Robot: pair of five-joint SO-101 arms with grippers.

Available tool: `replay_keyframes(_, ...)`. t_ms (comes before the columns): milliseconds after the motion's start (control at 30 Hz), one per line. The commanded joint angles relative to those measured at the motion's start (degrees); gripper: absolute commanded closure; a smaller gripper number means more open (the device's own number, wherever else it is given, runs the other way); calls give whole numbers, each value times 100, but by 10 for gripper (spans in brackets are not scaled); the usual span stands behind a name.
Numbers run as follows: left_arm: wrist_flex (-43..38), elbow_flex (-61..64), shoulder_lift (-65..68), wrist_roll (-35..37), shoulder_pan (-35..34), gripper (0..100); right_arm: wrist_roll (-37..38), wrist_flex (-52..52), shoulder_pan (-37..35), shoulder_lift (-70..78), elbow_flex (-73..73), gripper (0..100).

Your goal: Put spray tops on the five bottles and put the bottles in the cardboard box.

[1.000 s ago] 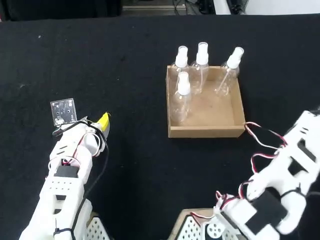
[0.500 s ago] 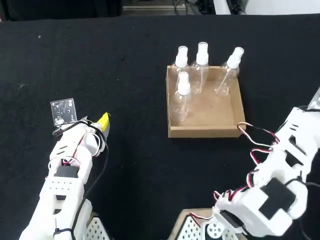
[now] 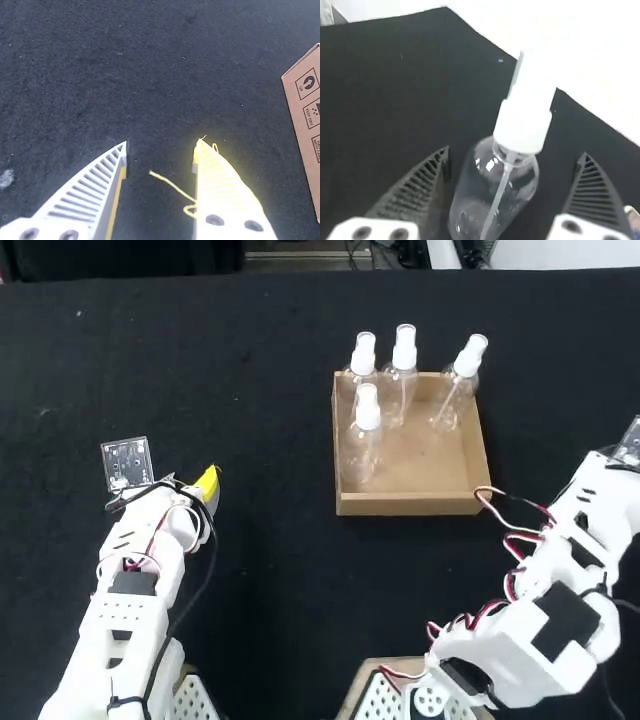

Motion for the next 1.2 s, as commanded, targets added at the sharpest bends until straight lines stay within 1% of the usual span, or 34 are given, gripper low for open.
replay_keyframes(0, -123, -57, -70, 62, -13, 787, 0, -149, -62, -22, -391, 673)
replay_keyframes(600, -123, -57, -70, 62, -31, 787, 0, -114, -35, -13, -382, 673)
replay_keyframes(767, -123, -57, -70, 62, -40, 787, 0, 158, -18, 312, -611, 673)
replay_keyframes(900, -123, -57, -70, 62, -48, 787, 0, 132, -18, 585, -708, 673)
replay_keyframes(1167, -141, -57, -70, 62, -48, 787, 0, -44, -62, 418, -646, 673)
